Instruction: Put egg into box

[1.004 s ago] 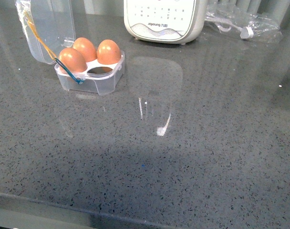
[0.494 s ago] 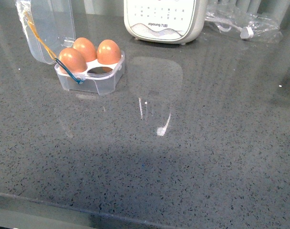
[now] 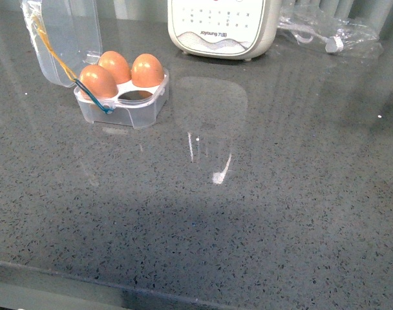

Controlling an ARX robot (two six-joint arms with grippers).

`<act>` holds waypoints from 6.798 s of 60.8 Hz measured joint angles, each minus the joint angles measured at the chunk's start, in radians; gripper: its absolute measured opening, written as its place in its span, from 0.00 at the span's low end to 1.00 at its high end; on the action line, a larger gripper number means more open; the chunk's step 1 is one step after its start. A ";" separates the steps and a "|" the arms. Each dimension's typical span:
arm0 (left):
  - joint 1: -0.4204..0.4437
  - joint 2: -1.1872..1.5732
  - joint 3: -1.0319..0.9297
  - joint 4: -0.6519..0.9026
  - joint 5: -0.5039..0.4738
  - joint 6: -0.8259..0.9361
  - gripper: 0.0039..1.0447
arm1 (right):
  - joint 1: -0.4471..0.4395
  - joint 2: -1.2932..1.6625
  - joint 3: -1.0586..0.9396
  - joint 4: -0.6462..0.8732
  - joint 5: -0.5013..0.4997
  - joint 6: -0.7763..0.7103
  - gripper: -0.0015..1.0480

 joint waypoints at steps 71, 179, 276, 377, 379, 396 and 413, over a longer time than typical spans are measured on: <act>0.000 0.000 0.000 0.000 0.000 0.000 0.94 | 0.632 0.500 0.588 -0.239 -0.085 0.092 0.39; 0.000 0.000 0.000 0.000 0.000 0.000 0.94 | 0.399 0.142 0.288 -0.152 0.138 0.055 0.93; 0.000 0.000 0.000 0.000 0.000 0.000 0.94 | 0.016 -1.283 -0.587 -0.438 0.024 -0.039 0.03; -0.088 0.191 0.115 -0.308 -0.270 -0.065 0.94 | 0.016 -1.343 -0.654 -0.427 0.024 -0.039 0.93; -0.094 0.237 0.132 -0.356 -0.291 -0.073 0.94 | 0.016 -1.343 -0.654 -0.427 0.024 -0.039 0.93; 0.034 0.455 0.234 -0.157 -0.131 -0.006 0.94 | 0.016 -1.343 -0.654 -0.427 0.024 -0.039 0.93; 0.169 1.036 0.482 0.214 0.119 0.035 0.94 | 0.016 -1.343 -0.654 -0.427 0.024 -0.039 0.93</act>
